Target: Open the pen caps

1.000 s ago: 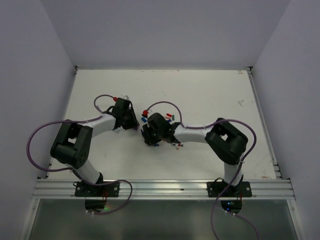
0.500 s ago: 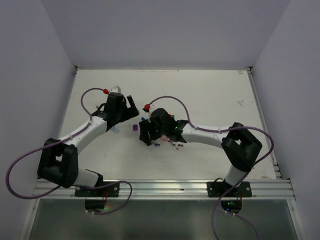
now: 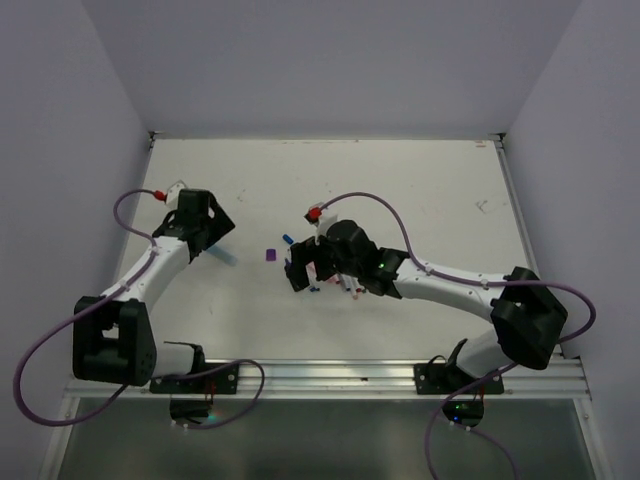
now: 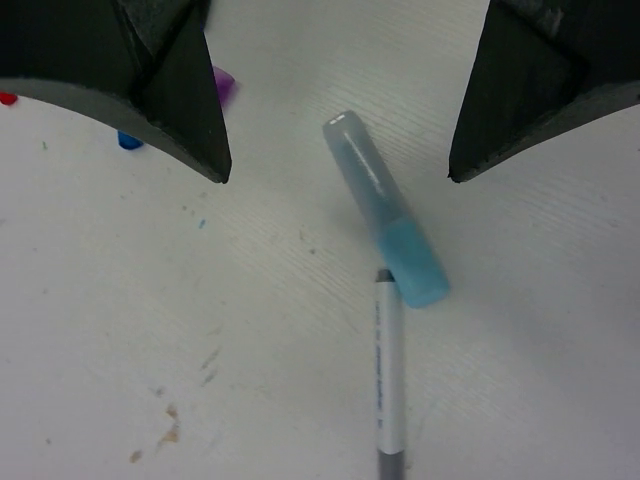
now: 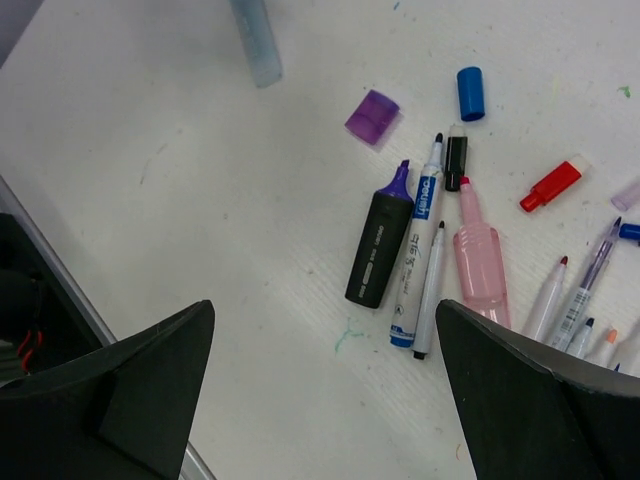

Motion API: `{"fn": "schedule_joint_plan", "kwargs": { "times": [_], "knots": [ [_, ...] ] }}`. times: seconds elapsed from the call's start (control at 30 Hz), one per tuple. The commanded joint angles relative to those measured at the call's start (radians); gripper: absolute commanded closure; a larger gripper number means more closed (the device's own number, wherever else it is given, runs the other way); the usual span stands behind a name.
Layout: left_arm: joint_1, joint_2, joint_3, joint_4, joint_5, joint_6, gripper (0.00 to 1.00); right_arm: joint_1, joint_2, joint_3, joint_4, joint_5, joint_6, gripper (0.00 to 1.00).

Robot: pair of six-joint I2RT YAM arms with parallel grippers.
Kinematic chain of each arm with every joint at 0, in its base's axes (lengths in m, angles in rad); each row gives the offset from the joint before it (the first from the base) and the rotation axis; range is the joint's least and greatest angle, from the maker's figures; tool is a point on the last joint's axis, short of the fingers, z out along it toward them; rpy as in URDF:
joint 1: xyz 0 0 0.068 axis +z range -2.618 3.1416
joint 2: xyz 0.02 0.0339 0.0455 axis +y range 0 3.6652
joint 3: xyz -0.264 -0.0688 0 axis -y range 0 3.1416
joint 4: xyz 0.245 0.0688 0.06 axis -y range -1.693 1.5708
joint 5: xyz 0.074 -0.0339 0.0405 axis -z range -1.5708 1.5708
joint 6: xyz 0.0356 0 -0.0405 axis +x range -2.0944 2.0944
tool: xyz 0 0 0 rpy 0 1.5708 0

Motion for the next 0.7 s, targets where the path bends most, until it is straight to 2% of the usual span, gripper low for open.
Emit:
{"fn": "schedule_joint_plan", "kwargs": {
  "times": [0.0,0.13,0.23,0.4,0.67],
  "knots": [
    [0.067,0.047,0.001,-0.015,-0.04,-0.018,0.09,-0.003,-0.038,-0.027,0.058,0.04,-0.027,0.03],
    [0.155,0.11,0.004,0.009,0.015,-0.028,0.13,-0.006,-0.051,-0.05,0.076,0.043,-0.032,0.02],
    [0.182,0.162,0.022,0.022,0.044,-0.037,0.18,-0.011,-0.058,-0.075,0.094,0.04,-0.033,0.01],
    [0.189,0.234,0.053,0.022,0.032,-0.049,0.23,-0.017,-0.066,-0.093,0.104,0.049,-0.041,0.01],
    [0.197,0.288,0.067,0.019,0.049,-0.06,0.42,-0.028,-0.071,-0.107,0.11,0.052,-0.039,0.01]
  ]
}}
